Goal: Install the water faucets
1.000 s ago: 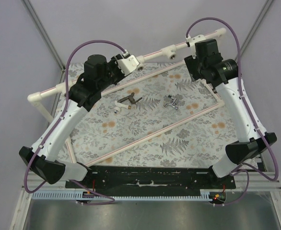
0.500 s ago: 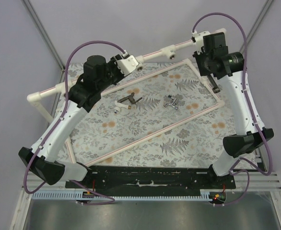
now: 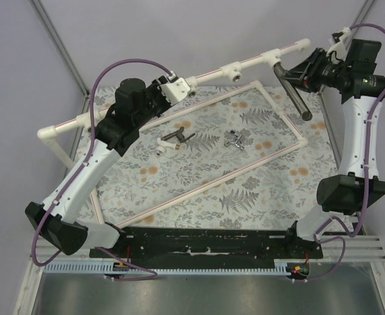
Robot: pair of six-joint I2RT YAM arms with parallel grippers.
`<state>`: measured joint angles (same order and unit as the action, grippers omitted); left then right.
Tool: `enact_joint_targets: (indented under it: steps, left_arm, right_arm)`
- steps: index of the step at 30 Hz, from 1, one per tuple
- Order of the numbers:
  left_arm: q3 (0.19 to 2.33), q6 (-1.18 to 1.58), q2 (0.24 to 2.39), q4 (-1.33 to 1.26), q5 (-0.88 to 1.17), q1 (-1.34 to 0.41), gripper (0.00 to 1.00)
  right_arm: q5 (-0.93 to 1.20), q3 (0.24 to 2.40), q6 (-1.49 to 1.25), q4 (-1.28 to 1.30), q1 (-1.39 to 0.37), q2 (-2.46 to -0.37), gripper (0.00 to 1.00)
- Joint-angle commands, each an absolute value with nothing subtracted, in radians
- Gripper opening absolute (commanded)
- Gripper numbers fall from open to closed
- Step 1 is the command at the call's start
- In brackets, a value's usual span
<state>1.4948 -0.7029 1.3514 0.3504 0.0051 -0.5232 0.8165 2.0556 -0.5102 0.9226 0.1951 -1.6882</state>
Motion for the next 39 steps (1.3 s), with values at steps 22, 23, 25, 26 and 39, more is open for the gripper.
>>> enact_joint_targets:
  steps: [22,23,25,26,39]
  left_arm:
    - [1.451,-0.604,1.384,0.614,-0.038,-0.528,0.05]
    - [1.453,-0.606,1.385,0.614,-0.038,-0.528,0.06]
    - [1.451,-0.606,1.384,0.614,-0.038,-0.528,0.05]
    - [1.451,-0.604,1.384,0.617,-0.041,-0.528,0.05]
    - [1.443,-0.611,1.374,0.615,-0.038,-0.531,0.06]
  right_arm:
    - [-0.119,2.255,0.130,0.945,-0.162,-1.624,0.88]
    - [-0.167,2.256,0.164,0.951,-0.187,-1.638,0.88]
    - [-0.245,2.258,0.216,0.954,-0.230,-1.663,0.86]
    - [-0.276,2.261,0.233,0.959,-0.242,-1.675,0.86]
    - [-0.195,2.329,0.288,1.038,-0.218,-1.779,0.49]
